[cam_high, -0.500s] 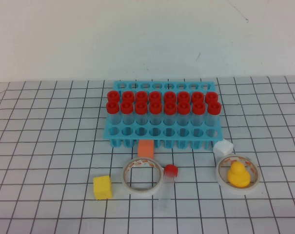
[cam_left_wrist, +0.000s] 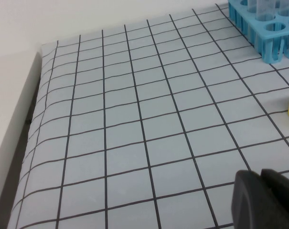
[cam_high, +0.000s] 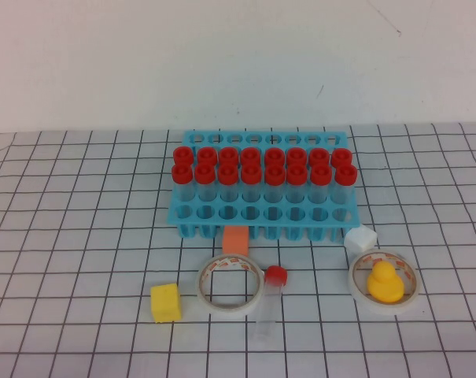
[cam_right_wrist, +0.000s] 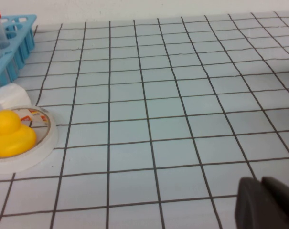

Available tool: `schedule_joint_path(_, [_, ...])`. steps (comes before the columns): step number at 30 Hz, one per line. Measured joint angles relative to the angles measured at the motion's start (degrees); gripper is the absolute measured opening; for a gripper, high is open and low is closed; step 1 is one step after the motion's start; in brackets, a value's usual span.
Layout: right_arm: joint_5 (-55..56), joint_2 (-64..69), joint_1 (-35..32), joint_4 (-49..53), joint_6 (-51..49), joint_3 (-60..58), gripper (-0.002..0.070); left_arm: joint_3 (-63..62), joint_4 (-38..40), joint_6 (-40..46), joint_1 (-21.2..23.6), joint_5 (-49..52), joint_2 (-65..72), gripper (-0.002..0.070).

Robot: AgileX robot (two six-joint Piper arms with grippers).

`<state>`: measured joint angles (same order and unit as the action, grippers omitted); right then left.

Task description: Place the test tubes

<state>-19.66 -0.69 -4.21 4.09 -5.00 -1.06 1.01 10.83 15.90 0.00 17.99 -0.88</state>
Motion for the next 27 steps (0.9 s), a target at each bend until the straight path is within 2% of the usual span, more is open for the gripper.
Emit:
schedule_joint_path(15, [0.0, 0.0, 0.0, 0.0, 0.0, 0.0, -0.0001, 0.0, 0.29, 0.1, 0.0, 0.0, 0.0, -0.0002])
schedule_joint_path(18, [0.0, 0.0, 0.0, 0.0, 0.0, 0.0, -0.0001, 0.0, 5.38, 0.1, 0.0, -0.92, 0.0, -0.0001])
schedule_joint_path(21, [0.0, 0.0, 0.0, -0.82, 0.0, 0.0, -0.0001, 0.12, 20.61, -1.2, 0.0, -3.95, 0.0, -0.0001])
schedule_joint_path(25, [0.63, 0.0, 0.0, -8.7, 0.0, 0.0, -0.0001, 0.12, 58.16, -7.49, 0.0, -13.25, 0.0, -0.0001])
schedule_joint_path(27, [1.57, 0.0, 0.0, -17.54, 0.0, -0.35, -0.0001, 0.12, 72.28, -7.81, 0.0, -20.97, 0.0, -0.0001])
